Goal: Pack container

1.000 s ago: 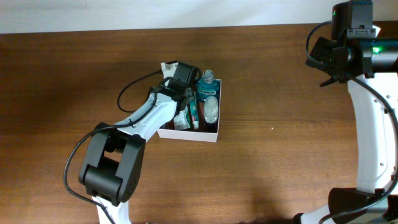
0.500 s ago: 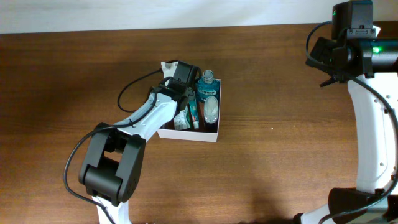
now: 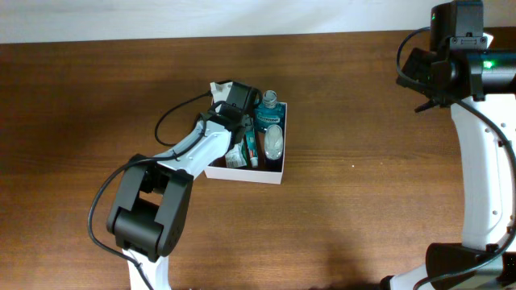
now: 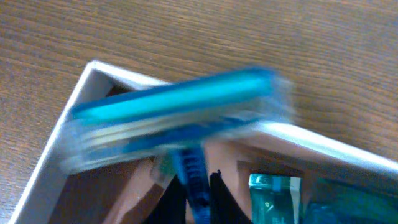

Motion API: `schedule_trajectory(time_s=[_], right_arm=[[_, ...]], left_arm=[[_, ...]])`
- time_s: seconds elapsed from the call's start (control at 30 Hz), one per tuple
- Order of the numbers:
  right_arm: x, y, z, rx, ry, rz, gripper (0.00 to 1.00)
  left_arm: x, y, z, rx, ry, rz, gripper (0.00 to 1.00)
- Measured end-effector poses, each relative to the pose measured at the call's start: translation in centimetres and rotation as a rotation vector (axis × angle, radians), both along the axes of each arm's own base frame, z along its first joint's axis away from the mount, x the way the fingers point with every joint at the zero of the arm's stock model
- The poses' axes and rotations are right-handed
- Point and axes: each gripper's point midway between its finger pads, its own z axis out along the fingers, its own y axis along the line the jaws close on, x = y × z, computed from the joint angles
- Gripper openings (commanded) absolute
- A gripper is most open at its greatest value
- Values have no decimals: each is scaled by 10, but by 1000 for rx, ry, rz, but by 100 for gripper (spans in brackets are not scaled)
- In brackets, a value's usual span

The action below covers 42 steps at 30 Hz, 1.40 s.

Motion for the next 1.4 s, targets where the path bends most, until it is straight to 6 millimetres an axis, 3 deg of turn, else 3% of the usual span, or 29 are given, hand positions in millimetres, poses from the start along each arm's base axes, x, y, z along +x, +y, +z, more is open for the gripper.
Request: schedule_trajectory(time_s=[0.33,0.63,0.73,0.77,0.8,0.83,1.03,1.13,1.23,1.4], right_arm=[[0,0,0,0,0,0,99],[0,0,0,0,0,0,99],[0,0,0,0,0,0,99],[0,0,0,0,0,0,99],[0,0,0,0,0,0,99],[0,0,0,0,0,0,99],[0,0,0,0,0,0,99],[0,0,0,0,0,0,99],[0,0,0,0,0,0,99],[0,0,0,0,-1,0,99]], left_arm=[[-8,3,4,35,29,-32,6],[-36,9,66,3,38,-62,8],[-47,4,70,-35,73,-92,20],[-50,2,68,-42,91,-100,39],[-54,2,66,-44,111,-108,75],[-57,1,64,-44,126,-118,99],[-60,-2,63,-55,142,-142,99],[-60,3,75,-37,116,-147,99],[-55,20,108,-11,28,-105,99],[-49,84,177,5,-147,50,99]])
